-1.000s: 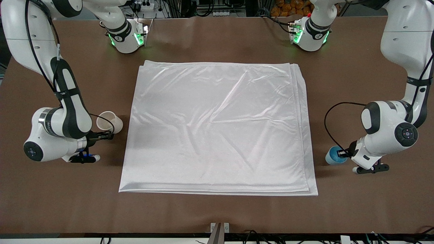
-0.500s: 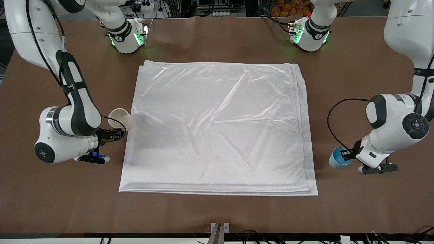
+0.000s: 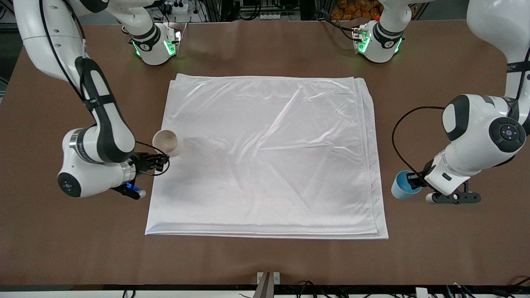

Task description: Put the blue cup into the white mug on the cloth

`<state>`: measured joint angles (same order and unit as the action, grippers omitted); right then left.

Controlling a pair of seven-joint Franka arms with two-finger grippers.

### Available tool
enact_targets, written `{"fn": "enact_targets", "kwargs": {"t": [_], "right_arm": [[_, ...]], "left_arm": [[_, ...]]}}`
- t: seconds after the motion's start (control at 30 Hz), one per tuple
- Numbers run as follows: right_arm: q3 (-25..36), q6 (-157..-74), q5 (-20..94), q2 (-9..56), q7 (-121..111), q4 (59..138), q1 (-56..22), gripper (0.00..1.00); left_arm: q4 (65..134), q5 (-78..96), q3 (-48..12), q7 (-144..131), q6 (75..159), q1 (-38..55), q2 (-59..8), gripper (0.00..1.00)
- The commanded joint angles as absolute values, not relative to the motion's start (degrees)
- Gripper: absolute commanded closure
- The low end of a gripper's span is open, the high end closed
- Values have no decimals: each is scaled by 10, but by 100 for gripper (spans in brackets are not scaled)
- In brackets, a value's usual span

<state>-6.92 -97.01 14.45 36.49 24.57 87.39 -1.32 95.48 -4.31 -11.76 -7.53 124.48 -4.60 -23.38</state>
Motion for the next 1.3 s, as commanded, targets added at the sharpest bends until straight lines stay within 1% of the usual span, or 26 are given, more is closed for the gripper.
{"fn": "enact_targets", "kwargs": {"t": [0.0,0.23,0.43,0.63,0.87,1.07,1.27], "right_arm": [[-68,-981,151,348,357,874,-76,100],[-67,-1004,151,349,449,866,-125,100],[-67,-1026,153,351,511,858,-150,100],[-67,-1052,149,356,568,858,-185,100],[-67,-1095,152,359,634,855,-206,100],[-68,-1131,154,371,698,843,-223,100],[-67,-1179,217,378,733,839,-241,100]], "left_arm": [[962,-53,-154,-122,1219,-47,-208,100],[961,-55,-189,-169,1202,-40,-207,100],[956,-55,-204,-186,1200,-16,-208,100],[940,-55,-204,-259,1200,26,-217,100],[916,-55,-203,-333,1200,73,-238,100],[908,-75,-200,-372,1200,98,-255,100],[900,-113,-200,-397,1200,114,-271,100]]}}
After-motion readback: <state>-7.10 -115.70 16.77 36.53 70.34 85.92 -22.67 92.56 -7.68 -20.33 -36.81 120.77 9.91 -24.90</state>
